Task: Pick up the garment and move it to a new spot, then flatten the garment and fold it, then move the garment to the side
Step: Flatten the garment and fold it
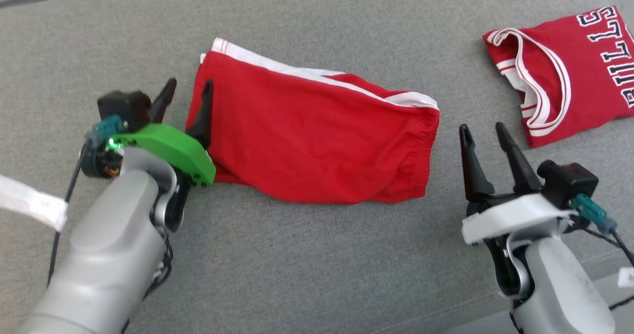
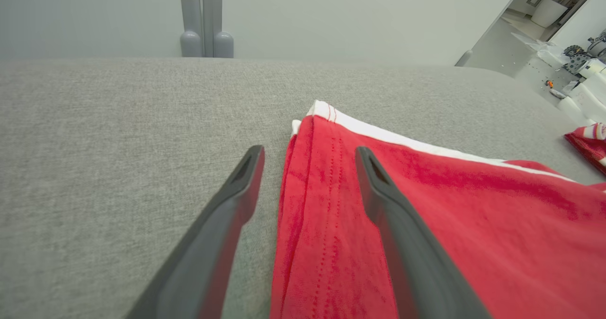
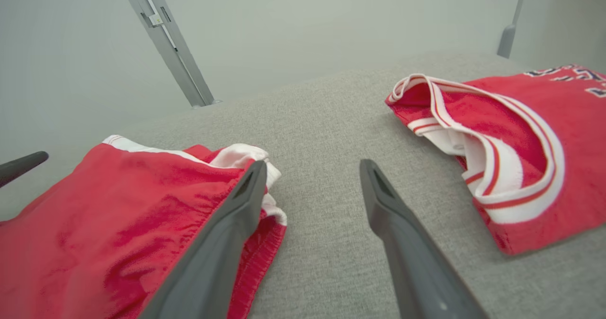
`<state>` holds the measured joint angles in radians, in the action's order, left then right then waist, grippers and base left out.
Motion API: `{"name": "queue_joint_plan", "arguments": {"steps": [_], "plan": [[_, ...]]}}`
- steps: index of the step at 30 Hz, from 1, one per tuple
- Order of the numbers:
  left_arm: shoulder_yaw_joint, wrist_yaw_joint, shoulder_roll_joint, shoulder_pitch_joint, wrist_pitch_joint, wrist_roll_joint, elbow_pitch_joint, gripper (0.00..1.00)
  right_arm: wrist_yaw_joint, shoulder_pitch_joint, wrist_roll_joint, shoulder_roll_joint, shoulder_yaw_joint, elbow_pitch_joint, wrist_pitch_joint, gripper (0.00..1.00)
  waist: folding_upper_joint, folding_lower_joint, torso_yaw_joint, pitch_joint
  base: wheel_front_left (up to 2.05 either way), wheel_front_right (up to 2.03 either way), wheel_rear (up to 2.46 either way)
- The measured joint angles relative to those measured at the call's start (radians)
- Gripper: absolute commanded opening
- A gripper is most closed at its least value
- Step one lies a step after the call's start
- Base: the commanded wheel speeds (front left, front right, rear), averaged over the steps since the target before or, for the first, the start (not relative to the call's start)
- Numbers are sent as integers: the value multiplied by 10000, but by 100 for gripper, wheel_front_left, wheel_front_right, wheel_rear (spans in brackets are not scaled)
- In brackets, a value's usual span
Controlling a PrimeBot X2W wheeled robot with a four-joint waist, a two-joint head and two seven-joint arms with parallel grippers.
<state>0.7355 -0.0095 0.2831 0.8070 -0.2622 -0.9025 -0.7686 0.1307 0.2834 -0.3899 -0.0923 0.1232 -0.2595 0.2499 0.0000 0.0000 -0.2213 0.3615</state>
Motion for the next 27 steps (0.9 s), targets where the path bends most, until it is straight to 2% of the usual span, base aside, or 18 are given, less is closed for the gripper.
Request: {"name": "queue_joint_plan", "arguments": {"steps": [4, 9, 14, 18, 24, 27], "plan": [[-255, 244, 63, -1139, 0, 405, 395, 100, 2, -1003, 2086, 299, -593, 913, 75, 100, 0, 0, 34, -409, 0, 0, 0], [-637, 464, 96, -2139, 0, 644, 688, 100, 2, -1978, 3160, 405, -629, 1952, 117, 100, 0, 0, 26, -928, 0, 0, 0], [-876, 717, 73, -2406, 0, 961, 431, 100, 2, -2598, 3235, 416, -288, 2552, 117, 100, 0, 0, -163, -1254, 0, 0, 0], [-888, 851, 8, -2418, -2, 1097, -10, 100, 6, -2839, 3243, 428, 161, 2656, 117, 100, 0, 0, -441, -1298, 0, 0, 0], [-765, 1076, -54, -2040, 184, 1248, -1043, 100, 4, -2840, 3010, 420, 268, 2713, 117, 100, 0, 0, -801, -1123, 0, 0, 0], [-665, 911, -213, -1894, 376, 1246, -1350, 100, 4, -2839, 2903, 422, 253, 2755, 117, 100, 0, 0, -909, -1001, 0, 0, 0]]}}
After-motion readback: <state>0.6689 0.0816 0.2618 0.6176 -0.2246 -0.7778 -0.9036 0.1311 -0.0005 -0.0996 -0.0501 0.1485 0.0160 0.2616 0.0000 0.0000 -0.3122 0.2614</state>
